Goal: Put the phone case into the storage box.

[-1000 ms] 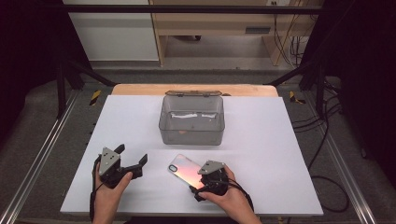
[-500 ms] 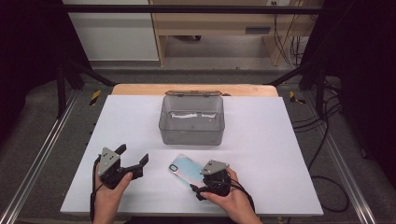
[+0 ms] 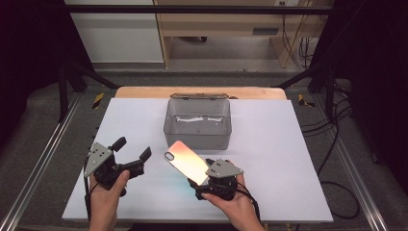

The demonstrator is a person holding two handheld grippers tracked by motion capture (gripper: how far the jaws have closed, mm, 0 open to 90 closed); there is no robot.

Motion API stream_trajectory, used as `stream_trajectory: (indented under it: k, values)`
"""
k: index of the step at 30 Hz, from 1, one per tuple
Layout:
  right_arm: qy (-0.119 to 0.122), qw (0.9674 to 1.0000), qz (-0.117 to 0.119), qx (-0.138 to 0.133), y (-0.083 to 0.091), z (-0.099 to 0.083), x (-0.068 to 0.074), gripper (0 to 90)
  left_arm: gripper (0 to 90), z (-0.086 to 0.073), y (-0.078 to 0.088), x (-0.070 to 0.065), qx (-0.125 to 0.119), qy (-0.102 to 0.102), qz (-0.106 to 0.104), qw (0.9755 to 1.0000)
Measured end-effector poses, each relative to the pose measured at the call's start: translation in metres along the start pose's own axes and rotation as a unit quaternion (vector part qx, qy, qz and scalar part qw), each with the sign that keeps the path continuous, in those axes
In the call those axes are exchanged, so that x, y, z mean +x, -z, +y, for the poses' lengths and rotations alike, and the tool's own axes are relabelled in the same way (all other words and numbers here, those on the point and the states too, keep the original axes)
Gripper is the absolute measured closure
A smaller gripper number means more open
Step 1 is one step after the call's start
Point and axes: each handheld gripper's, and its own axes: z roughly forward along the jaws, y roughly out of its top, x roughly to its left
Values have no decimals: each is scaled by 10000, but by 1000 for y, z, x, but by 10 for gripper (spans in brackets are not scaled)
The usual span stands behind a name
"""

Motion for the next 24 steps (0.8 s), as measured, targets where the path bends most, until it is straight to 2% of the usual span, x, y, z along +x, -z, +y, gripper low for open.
stream_trajectory:
  k: [5,10,12,13,18,24]
  values:
    - [-168,9980,-276,-539,-4,17,-5,176,47,5,-12,-7,36,174,-113,9998]
    - [-288,9947,-377,-914,-10,19,-8,176,45,-3,-27,-10,144,275,-249,9992]
    - [-307,9937,-411,-995,-11,17,-6,176,45,-8,-30,-11,265,225,-313,9989]
    - [-286,9937,-410,-1005,-11,17,-5,176,45,-11,-30,-12,244,253,-284,9990]
    - [-165,9922,-548,-1106,-11,14,2,176,56,-26,-31,-16,348,574,-431,9968]
    - [-69,9916,-583,-1156,-13,12,8,176,106,-37,-32,-23,379,860,-586,9938]
